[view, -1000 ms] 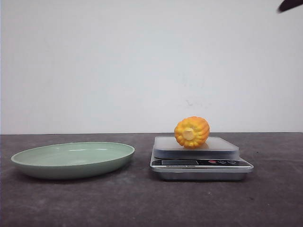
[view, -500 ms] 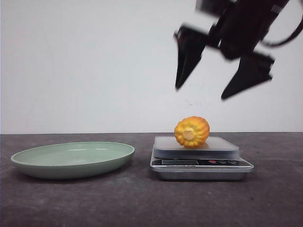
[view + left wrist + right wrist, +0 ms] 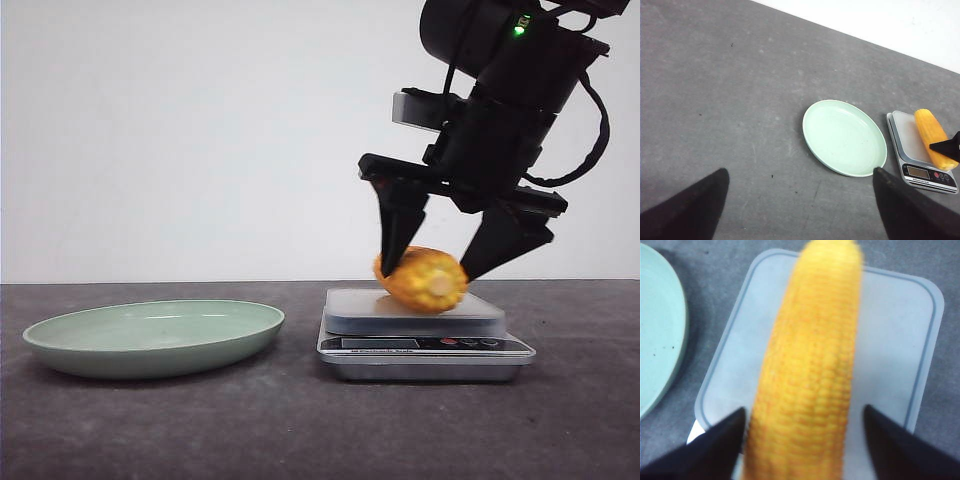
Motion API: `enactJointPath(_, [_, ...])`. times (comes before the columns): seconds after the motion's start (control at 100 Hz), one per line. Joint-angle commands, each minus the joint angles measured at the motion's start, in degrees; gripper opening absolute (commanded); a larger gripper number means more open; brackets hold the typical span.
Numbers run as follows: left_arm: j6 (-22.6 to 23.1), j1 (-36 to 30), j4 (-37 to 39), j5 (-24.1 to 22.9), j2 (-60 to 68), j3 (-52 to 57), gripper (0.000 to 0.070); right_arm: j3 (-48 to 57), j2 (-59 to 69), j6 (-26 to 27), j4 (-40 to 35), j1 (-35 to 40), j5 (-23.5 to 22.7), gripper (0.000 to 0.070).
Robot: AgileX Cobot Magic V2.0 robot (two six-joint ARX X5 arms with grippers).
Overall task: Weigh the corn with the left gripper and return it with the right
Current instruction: 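Lower the right gripper onto the corn on the scale and grasp it, then lift the corn with the right gripper and carry it over the plate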
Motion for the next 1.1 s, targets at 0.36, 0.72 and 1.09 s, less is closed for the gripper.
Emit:
enactJointPath(0.36, [1.0, -0.1, 0.8, 0.1, 0.3, 0.7, 0.0544, 1.3, -6.2, -0.1, 0.7, 2.2, 0.4, 0.0005])
enactJointPath(0.72, [0.9, -0.1, 1.4, 0.0, 0.3, 0.7, 0.0544, 17.0, -11.4, -1.8, -4.5, 12.7, -1.0, 0.0004])
enactJointPath(1.09, [0.9, -0.1, 2.5, 0.0, 0.3, 0.7, 0.0544, 30.2, 9.1, -1.4, -3.3, 21.5, 2.3, 0.0004])
